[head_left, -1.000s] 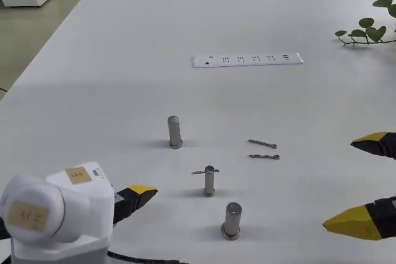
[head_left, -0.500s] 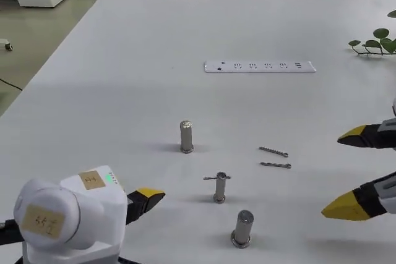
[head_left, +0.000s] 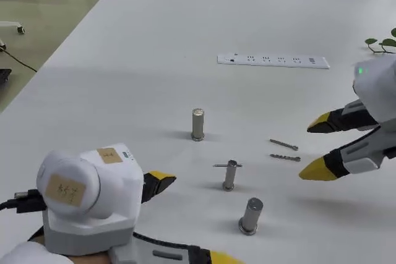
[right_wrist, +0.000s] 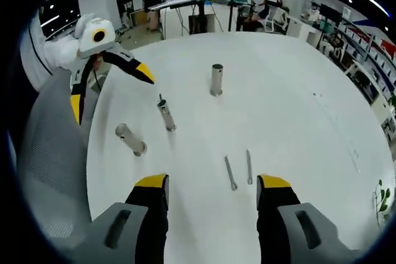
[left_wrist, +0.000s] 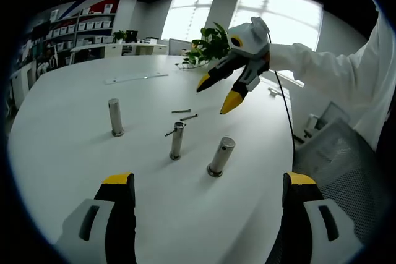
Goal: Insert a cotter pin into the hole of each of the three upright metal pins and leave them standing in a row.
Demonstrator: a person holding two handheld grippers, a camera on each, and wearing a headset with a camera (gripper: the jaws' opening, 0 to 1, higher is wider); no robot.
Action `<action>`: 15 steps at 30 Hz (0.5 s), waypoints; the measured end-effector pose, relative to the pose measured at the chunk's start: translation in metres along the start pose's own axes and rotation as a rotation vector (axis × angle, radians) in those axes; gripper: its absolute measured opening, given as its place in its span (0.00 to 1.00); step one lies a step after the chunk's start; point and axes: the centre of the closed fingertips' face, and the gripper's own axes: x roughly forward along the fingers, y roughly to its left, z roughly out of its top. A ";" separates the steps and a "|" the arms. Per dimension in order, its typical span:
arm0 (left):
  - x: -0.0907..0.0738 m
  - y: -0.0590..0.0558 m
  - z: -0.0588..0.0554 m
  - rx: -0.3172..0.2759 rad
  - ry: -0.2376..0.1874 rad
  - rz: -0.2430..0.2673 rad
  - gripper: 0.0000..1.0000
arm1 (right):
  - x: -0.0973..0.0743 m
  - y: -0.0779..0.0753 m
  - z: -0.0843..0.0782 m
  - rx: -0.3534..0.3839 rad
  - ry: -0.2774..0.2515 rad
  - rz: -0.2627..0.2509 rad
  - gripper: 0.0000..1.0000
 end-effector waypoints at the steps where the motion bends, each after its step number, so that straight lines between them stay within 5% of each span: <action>1: 0.000 0.001 0.000 -0.001 0.001 0.000 0.99 | 0.003 -0.003 0.001 -0.025 0.003 -0.009 0.52; 15: -0.002 0.004 0.007 -0.035 -0.030 0.006 0.99 | 0.036 -0.008 -0.017 -0.016 0.103 0.069 0.34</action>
